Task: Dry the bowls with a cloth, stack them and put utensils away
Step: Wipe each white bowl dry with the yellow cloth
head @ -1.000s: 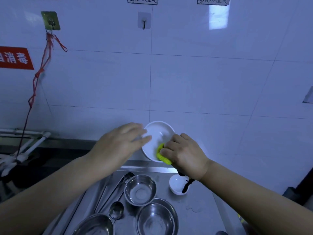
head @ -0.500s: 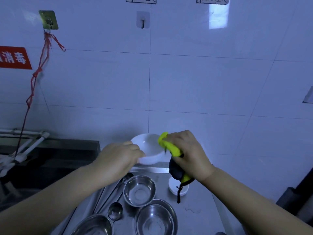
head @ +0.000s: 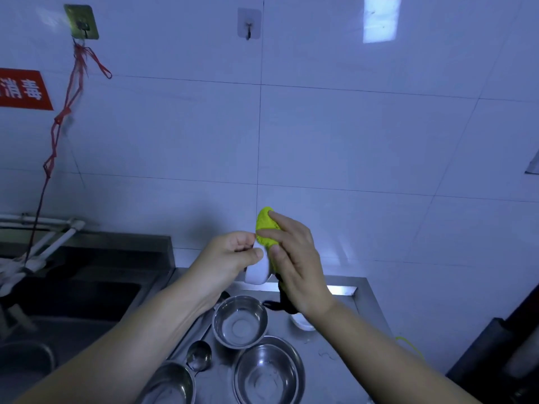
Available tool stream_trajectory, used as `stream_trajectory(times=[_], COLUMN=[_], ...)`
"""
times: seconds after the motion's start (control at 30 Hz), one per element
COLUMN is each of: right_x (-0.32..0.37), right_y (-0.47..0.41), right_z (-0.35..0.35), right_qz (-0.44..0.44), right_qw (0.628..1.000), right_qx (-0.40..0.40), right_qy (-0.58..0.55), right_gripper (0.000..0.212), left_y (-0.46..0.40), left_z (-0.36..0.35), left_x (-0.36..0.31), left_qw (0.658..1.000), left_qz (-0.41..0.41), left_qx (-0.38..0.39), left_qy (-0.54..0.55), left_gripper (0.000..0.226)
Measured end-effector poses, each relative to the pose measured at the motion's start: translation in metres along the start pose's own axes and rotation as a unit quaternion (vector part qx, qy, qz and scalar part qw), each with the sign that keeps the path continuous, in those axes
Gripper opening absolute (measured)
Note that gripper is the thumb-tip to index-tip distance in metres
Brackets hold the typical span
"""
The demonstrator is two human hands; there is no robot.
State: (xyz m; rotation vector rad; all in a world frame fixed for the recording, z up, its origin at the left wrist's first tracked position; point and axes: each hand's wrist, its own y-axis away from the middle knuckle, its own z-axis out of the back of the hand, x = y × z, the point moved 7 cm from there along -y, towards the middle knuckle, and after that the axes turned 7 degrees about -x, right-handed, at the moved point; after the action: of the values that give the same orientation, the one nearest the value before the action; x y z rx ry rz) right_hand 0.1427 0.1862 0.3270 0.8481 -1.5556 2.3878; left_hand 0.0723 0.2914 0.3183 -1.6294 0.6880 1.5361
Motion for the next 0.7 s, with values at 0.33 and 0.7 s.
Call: stream_trajectory(times=[0.33,0.7], right_x=[-0.057,-0.011], right_y=[-0.009,0.013], right_z=[0.016,0.009], right_qz=[-0.378,-0.024], right_qw=[0.906,0.999], right_qx=[-0.055,-0.048], right_qy=[-0.185,-0.001], right_gripper=[0.025,0.031], left_y=[0.001,-0.011], left_z=[0.021,0.032], left_x=[0.003,-0.004], left_qw=[0.987,0.974], left_qz=[0.018,0.021], left_qx=[-0.080,-0.113], left_qy=[0.137,0.197], left_gripper=[0.022,0.018])
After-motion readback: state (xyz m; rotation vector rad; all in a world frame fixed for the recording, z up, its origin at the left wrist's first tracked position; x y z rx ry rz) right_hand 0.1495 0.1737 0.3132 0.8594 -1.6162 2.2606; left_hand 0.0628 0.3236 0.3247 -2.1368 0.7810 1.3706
